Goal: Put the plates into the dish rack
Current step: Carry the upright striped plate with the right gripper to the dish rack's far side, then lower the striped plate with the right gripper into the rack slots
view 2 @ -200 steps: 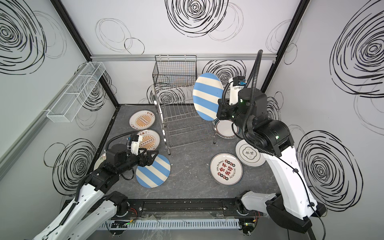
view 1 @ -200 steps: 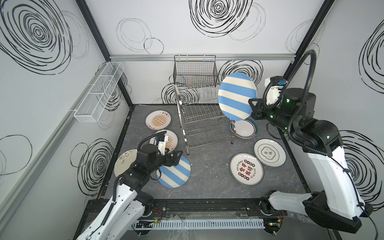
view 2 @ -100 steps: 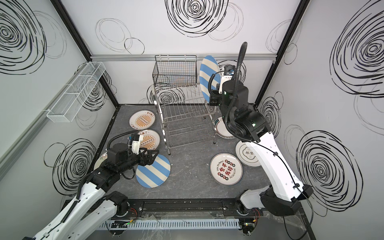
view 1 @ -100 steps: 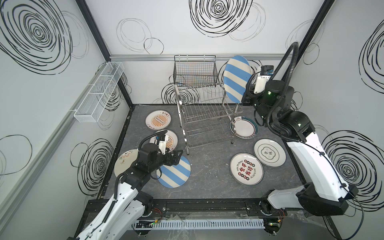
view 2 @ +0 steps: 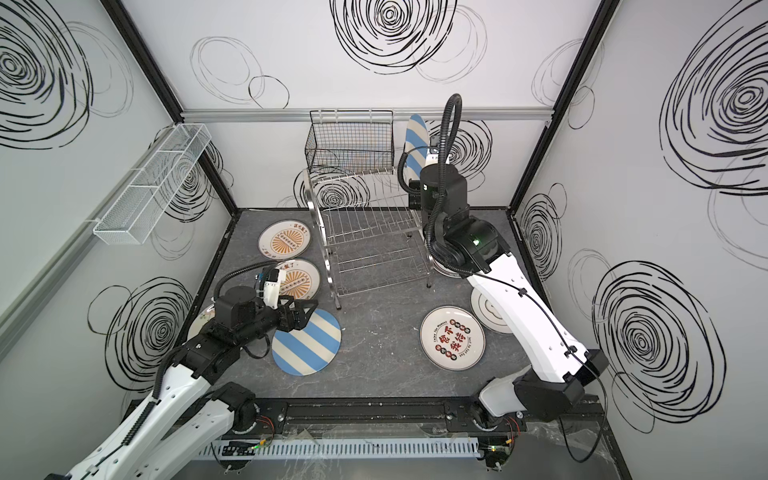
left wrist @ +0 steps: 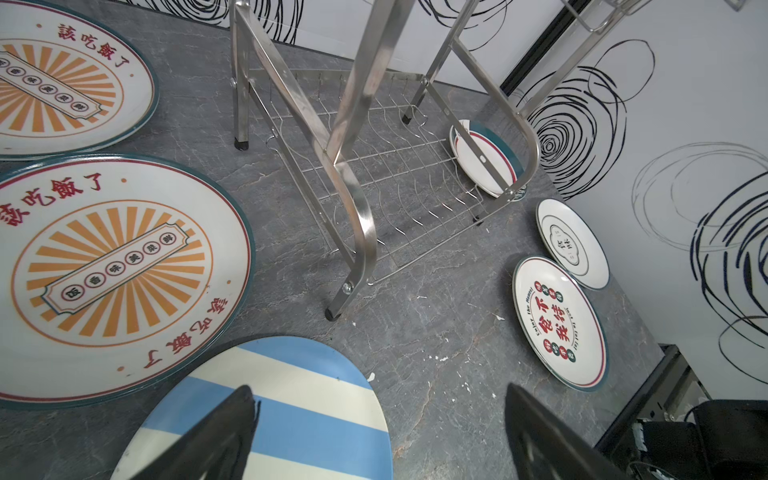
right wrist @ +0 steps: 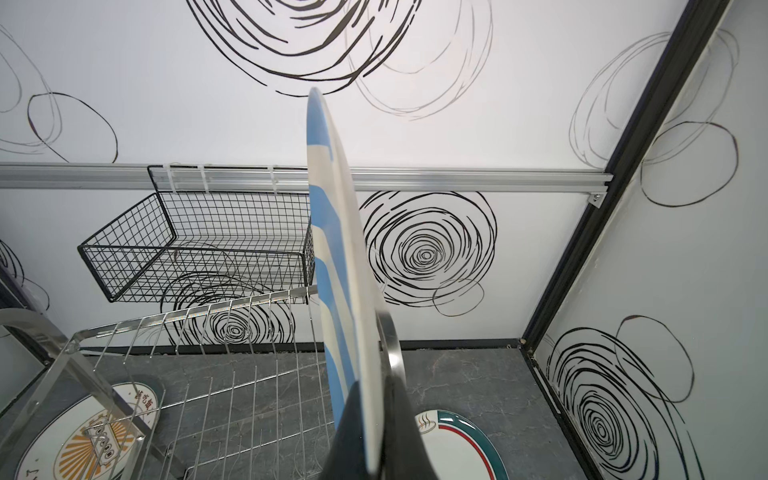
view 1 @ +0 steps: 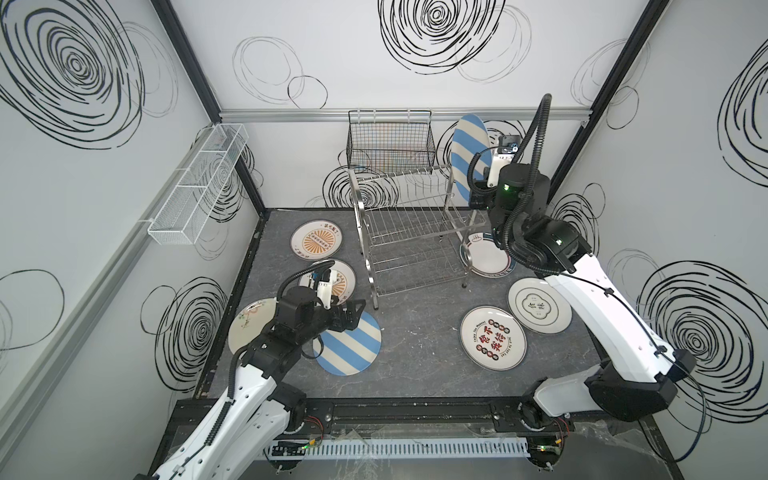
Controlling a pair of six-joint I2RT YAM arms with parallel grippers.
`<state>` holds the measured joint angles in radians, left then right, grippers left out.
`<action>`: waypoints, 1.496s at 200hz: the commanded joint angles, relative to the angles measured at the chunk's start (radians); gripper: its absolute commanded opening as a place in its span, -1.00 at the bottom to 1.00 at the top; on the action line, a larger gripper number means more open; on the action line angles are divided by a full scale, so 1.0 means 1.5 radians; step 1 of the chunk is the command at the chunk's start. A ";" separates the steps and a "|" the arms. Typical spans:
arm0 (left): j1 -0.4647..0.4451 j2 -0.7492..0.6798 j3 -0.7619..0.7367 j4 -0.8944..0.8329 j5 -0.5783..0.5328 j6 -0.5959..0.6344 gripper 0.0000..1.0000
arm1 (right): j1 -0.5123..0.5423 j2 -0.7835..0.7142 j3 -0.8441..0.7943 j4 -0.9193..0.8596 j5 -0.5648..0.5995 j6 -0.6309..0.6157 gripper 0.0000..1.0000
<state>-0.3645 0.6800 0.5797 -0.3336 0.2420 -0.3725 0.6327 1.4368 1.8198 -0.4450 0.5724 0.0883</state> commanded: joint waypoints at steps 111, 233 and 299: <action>0.007 0.012 -0.005 0.034 -0.002 0.009 0.92 | -0.047 0.061 -0.022 0.087 -0.038 -0.003 -1.00; 0.015 0.022 -0.005 0.035 0.006 0.008 0.91 | -0.061 0.049 -0.018 0.109 -0.058 -0.004 -1.00; 0.016 0.025 -0.006 0.035 0.011 0.008 0.92 | -0.051 0.066 0.012 0.115 -0.054 -0.013 -1.00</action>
<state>-0.3504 0.7139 0.5793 -0.3328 0.2466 -0.3725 0.5472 1.5352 1.8011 -0.3458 0.4763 0.0849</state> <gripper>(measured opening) 0.958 0.074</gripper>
